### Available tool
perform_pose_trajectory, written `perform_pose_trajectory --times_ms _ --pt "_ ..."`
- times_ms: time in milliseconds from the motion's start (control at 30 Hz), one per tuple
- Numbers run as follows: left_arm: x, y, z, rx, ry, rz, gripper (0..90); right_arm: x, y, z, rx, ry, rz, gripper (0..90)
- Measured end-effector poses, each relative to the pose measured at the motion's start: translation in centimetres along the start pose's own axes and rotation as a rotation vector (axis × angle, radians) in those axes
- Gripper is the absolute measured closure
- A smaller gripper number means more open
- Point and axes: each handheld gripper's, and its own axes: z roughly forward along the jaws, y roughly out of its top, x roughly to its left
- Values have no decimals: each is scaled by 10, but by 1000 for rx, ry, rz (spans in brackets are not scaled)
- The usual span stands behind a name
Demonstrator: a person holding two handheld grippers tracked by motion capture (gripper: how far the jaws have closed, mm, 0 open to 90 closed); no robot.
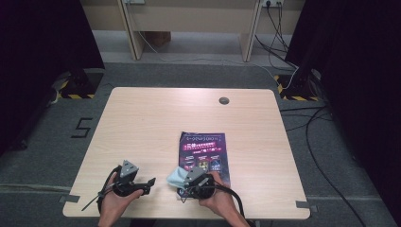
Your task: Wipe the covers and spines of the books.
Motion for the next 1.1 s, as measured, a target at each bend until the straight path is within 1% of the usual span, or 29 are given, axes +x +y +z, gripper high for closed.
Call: perform_pose_trajectory --times_ms 133,167,233,300,333,367,433,467,500,533,567,700,867,967,1033,1100 --pt "-1 0 0 1 -1 4 190 -21 -11 -4 8 -40 68 681" --pt "0 0 0 0 0 1 190 -24 -13 -5 10 -50 83 682" --pt "0 0 1 0 1 0 190 -26 -15 -6 3 -48 94 687" --pt "0 0 1 1 1 4 193 -22 -13 -5 12 -67 73 692" --pt "0 0 1 0 1 3 193 -19 -11 -5 16 -66 59 692" --pt "0 0 1 1 1 3 193 -15 -9 -4 11 -51 55 693" --pt "0 0 1 1 0 4 193 -6 -4 -1 1 -34 27 694" --pt "0 0 1 2 -1 4 193 0 -2 0 1 -23 21 694" --pt "-1 0 1 1 -1 3 193 4 1 1 -5 -10 4 694" --pt "-1 0 1 1 -1 3 193 10 3 2 -4 -3 -1 696" --pt "-1 0 1 1 -1 2 193 14 5 2 -9 2 -20 697" --pt "0 0 1 4 3 3 193 27 10 4 -19 31 -42 698" --pt "0 0 1 7 5 4 193 33 13 4 -22 49 -60 697" --pt "0 0 1 11 2 9 193 32 12 4 -26 55 -63 695" --pt "0 0 1 13 2 11 193 31 12 4 -24 58 -49 691" --pt "-1 0 1 13 2 13 193 29 11 4 -23 47 -44 687"
